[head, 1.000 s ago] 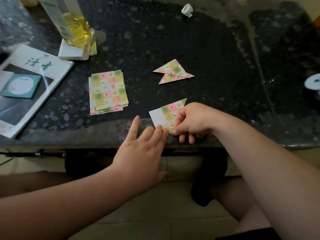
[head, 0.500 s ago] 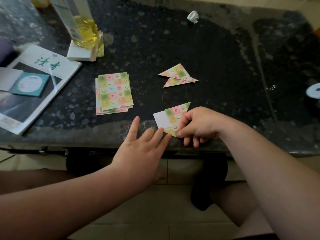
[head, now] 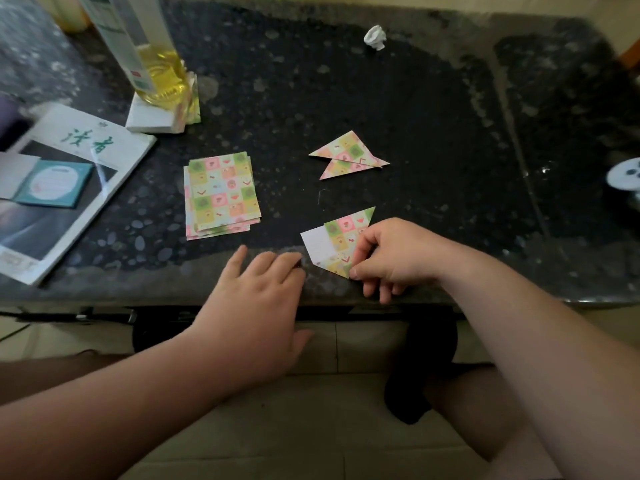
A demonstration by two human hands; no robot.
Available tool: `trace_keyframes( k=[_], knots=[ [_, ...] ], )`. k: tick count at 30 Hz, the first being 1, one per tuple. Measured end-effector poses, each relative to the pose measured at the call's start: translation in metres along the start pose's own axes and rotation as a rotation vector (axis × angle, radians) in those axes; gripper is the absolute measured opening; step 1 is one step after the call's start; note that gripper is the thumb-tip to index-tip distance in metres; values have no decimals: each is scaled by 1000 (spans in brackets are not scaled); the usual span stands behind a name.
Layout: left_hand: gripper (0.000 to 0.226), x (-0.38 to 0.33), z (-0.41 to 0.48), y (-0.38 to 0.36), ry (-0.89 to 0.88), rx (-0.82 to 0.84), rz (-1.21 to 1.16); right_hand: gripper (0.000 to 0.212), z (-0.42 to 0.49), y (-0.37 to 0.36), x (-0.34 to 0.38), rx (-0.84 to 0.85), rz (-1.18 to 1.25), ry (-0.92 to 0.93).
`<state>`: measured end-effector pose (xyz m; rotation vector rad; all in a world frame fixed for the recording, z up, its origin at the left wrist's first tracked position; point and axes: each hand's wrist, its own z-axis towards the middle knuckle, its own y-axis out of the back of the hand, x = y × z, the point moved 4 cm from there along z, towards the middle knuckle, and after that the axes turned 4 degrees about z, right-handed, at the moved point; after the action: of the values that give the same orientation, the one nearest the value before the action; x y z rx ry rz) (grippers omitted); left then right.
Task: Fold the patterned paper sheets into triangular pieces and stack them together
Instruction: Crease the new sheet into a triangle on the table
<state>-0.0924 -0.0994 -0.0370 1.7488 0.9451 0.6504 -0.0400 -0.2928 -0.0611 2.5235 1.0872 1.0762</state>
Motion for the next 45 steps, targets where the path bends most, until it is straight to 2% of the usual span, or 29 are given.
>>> trace_keyframes(
  k=[3, 6, 7, 9, 12, 15, 17, 19, 21, 24, 26, 28, 31, 32, 35, 37, 40, 43, 45],
  knots=[
    [54, 11, 14, 13, 43, -131, -287, 16, -7, 0, 9, -179, -228, 105],
    [49, 29, 41, 20, 174, -124, -503, 23, -17, -5, 21, -356, -433, 225],
    [50, 34, 50, 20, 237, -105, -577, 22, -19, -8, 23, -365, -482, 270],
    [52, 41, 65, 17, 352, -77, -711, 34, -22, -15, 26, -332, -581, 319],
    [47, 41, 78, 14, 393, -56, -723, 43, -27, -20, 29, -291, -665, 372],
    [45, 37, 84, 11, 400, -13, -701, 42, -30, -24, 28, -271, -683, 382],
    [42, 34, 87, 8, 415, 33, -768, 40, -30, -26, 27, -277, -678, 394],
    [37, 31, 85, 6, 473, 38, -934, 36, -30, -26, 25, -304, -687, 427],
    [35, 28, 81, 6, 579, -13, -1225, 32, -29, -26, 24, -365, -681, 454],
    [35, 22, 69, 9, 749, -83, -1636, 19, -31, -25, 24, -559, -639, 559],
    [34, 18, 59, 11, 800, -99, -1704, 16, -32, -23, 21, -687, -602, 623],
    [36, 14, 46, 9, 790, -83, -1726, 21, -30, -20, 18, -740, -570, 675],
    [36, 17, 26, 3, 648, 3, -1632, 22, -25, -23, 12, -690, -541, 758],
    [34, 21, 21, 3, 551, 23, -1468, 20, -23, -24, 9, -657, -533, 771],
    [47, 36, 9, 6, 239, -25, -704, 13, -18, -28, -1, -571, -514, 777],
    [62, 39, 10, 8, 73, -116, -395, 16, -16, -28, -7, -551, -488, 778],
    [61, 34, 19, -1, -116, -129, -259, 21, -15, -27, -13, -536, -452, 772],
    [40, 29, 24, -11, -166, -149, -305, 18, -18, -26, -15, -469, -455, 754],
    [23, 28, 26, -14, -194, -227, -315, 19, -20, -26, -15, -406, -465, 731]
  ],
)
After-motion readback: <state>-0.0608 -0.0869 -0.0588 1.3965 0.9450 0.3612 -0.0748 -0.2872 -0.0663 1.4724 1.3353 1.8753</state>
